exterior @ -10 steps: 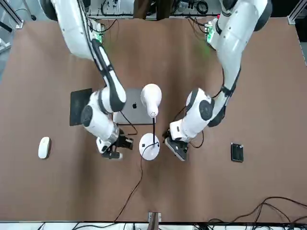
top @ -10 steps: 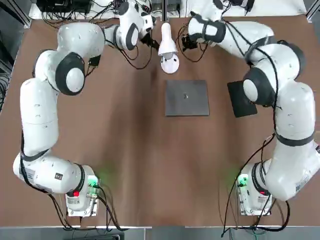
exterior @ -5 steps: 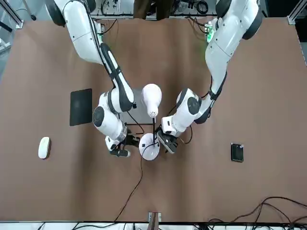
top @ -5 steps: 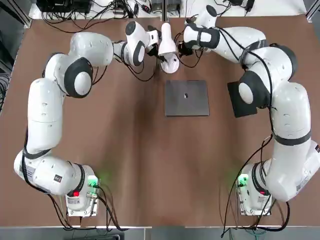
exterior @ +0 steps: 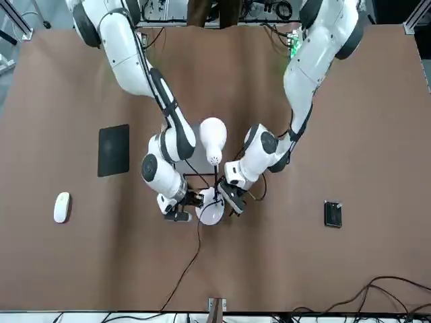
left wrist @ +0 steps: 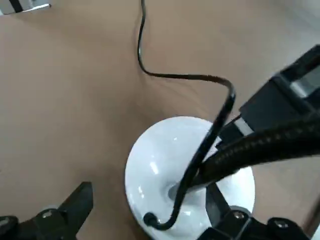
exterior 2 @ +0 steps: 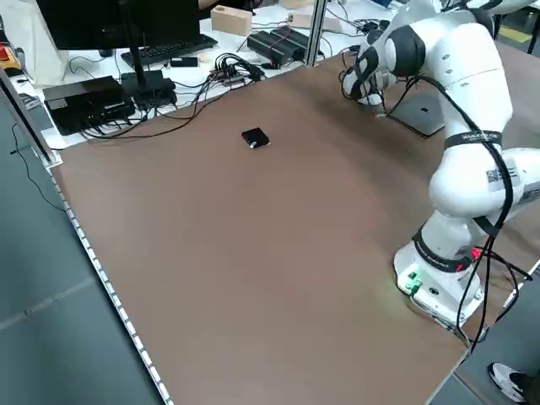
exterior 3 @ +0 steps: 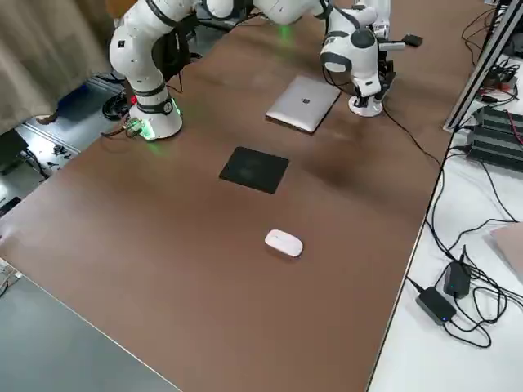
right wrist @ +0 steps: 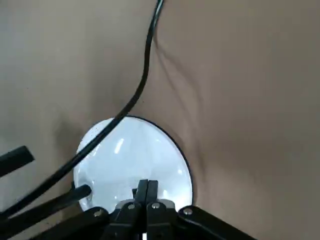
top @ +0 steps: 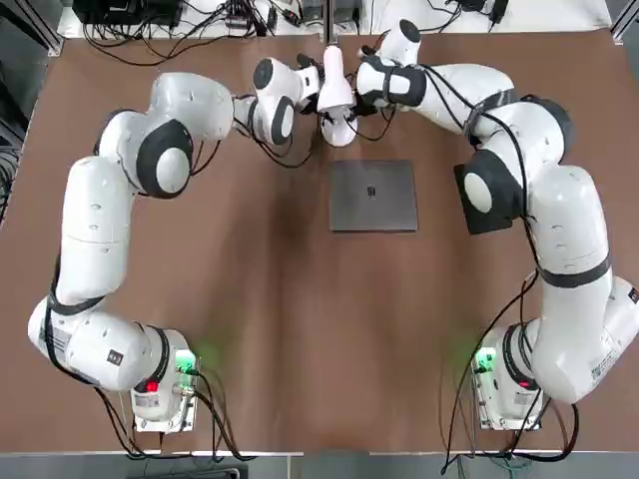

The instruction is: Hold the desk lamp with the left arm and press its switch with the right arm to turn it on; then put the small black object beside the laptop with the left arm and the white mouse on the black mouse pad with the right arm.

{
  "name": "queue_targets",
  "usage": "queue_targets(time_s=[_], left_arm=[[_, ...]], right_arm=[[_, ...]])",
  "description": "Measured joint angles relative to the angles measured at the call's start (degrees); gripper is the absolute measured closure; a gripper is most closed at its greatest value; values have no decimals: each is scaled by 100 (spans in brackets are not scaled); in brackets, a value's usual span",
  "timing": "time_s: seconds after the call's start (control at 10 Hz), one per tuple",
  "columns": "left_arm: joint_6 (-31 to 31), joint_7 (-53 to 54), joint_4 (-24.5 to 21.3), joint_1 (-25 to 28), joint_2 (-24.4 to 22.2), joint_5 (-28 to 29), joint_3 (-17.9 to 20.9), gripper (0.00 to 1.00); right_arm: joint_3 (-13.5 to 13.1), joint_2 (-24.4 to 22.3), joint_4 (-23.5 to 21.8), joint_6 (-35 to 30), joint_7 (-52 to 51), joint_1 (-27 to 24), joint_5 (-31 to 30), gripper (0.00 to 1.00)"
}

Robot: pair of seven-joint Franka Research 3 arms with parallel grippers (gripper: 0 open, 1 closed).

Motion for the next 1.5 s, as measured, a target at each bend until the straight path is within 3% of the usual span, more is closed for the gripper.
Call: queue_targets(time_s=[0.3,0.4,0.7,1.1,1.5], left_arm=[[138,-60,68,-28,108,-3,-1,11],[138,-81,73,-37,109,-6,-1,29],[138,-92,113,-100,108,-14,-14,50],[138,-92,119,-118,109,-211,-15,60],[188,-93,120,-123,113,-247,-21,78]], right_arm=[[-1,25,45,0,0,0,0,99],[-4,26,51,-11,1,0,0,99],[-35,38,69,-161,2,-67,0,99],[-34,49,97,-318,-1,-175,0,99],[-36,49,166,-319,-1,-188,0,99]])
